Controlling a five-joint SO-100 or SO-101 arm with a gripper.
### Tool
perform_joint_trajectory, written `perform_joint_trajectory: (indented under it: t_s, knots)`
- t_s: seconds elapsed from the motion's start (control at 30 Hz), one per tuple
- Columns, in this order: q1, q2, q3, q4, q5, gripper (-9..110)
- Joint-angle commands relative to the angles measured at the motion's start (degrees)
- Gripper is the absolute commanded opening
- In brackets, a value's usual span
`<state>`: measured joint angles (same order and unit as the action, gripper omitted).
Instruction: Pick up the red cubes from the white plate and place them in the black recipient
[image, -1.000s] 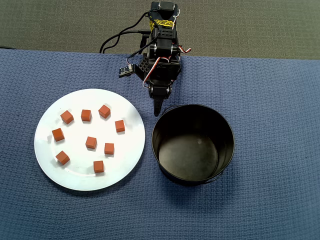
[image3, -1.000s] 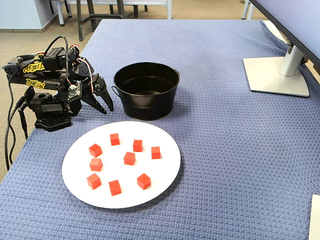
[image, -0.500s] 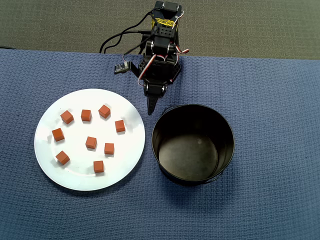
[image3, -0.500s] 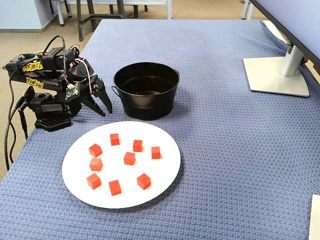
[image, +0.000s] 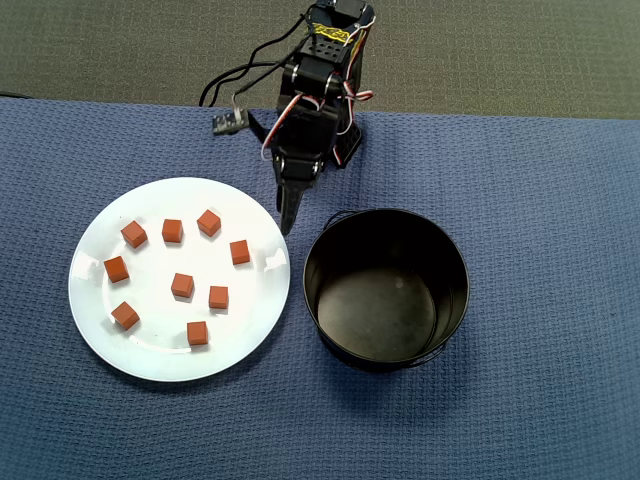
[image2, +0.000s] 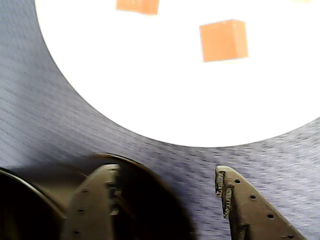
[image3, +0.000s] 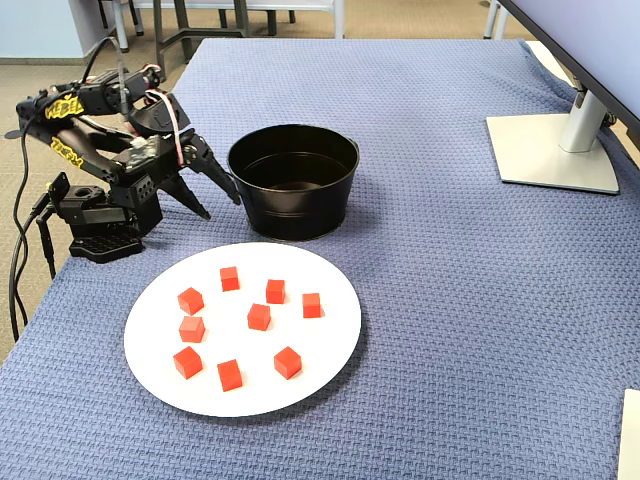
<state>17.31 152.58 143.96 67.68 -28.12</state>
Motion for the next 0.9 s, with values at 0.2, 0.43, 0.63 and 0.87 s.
perform_joint_trajectory:
  t_s: [0.2,0.43,0.63,0.87]
  knots:
    - [5.7,-30.1,-16.8,-3.7,-9.3,22]
    - [10.7,-36.8,-21.7,-4.8,-15.6,19]
    - [13.4,-42.1,-21.9,-7.8,-22.1,18]
    - [13.9,-45.9,-22.3,-10.2,-27.9,16]
